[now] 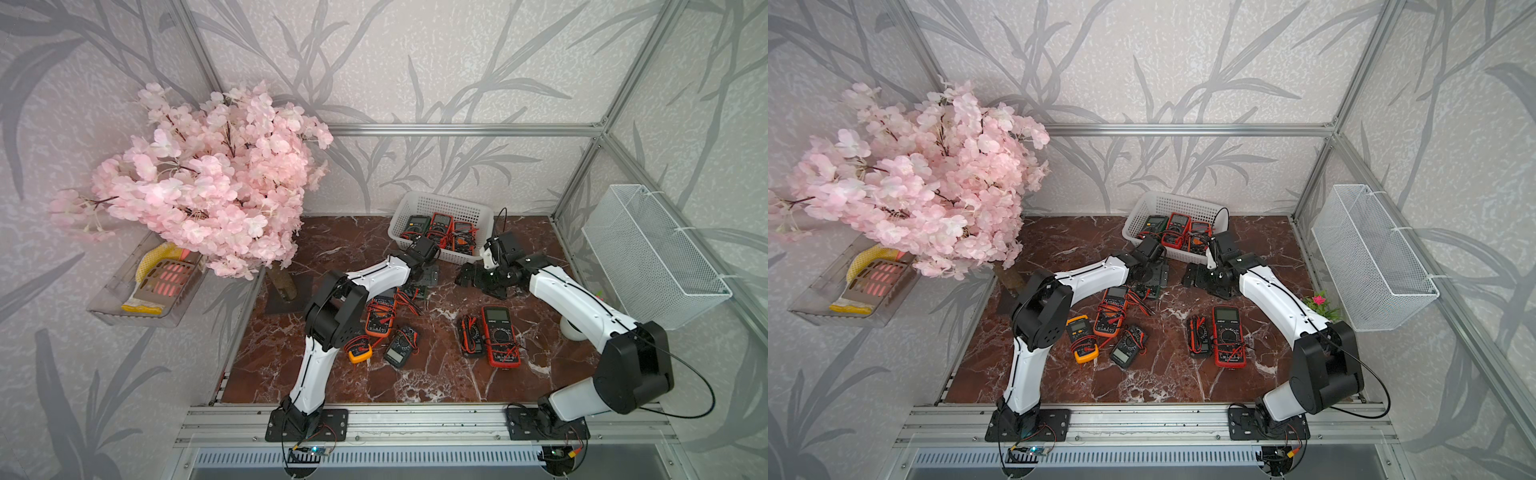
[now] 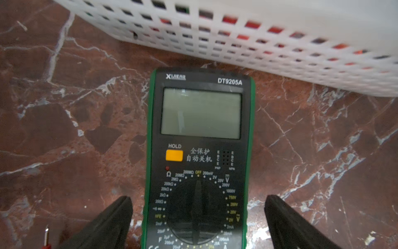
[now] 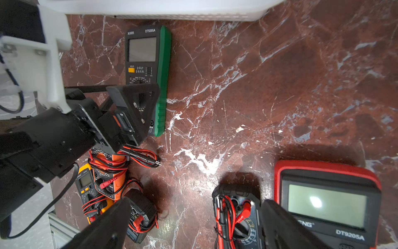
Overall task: Put the multimeter into the basket
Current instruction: Pick up the multimeter from the center of the board.
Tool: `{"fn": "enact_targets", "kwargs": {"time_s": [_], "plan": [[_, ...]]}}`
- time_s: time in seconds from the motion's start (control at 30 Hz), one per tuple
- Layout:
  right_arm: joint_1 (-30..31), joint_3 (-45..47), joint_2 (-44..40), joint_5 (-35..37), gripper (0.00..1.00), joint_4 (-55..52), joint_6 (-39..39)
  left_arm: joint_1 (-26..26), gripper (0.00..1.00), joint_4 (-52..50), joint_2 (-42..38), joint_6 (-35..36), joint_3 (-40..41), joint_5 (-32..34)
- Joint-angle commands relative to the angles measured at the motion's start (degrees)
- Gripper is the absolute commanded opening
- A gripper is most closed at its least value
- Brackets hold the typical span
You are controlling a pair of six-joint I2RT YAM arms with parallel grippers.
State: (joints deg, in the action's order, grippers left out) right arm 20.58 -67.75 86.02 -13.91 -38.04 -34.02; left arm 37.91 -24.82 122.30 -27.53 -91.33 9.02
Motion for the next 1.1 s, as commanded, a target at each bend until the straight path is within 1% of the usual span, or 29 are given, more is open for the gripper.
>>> {"fn": "enact_targets", "kwargs": {"time_s": [0.0, 0.47, 0.67, 0.87, 1.07], "plan": [[0.1, -1.0, 0.3, 1.1, 0.99, -1.3, 0.2, 0.0, 1.0, -0.2, 1.4, 1.1, 0.9, -0.1], [0.0, -1.2, 0.4, 1.2, 0.99, -1.4, 0.1, 0.0, 1.0, -0.4, 4.3, 1.2, 0.6, -1.8], [-0.1, -1.1, 0.4, 1.2, 0.99, -1.4, 0.1, 0.0, 0.94, -0.7, 5.1, 1.2, -0.1, -3.3], [-0.1, -0.9, 0.2, 1.2, 0.99, -1.6, 0.0, 0.0, 0.81, -0.7, 5.3, 1.2, -0.2, -4.2], [-0.1, -0.8, 0.1, 1.2, 0.99, -1.5, 0.0, 0.0, 0.57, -0.7, 4.2, 1.1, -0.1, -5.8]]}}
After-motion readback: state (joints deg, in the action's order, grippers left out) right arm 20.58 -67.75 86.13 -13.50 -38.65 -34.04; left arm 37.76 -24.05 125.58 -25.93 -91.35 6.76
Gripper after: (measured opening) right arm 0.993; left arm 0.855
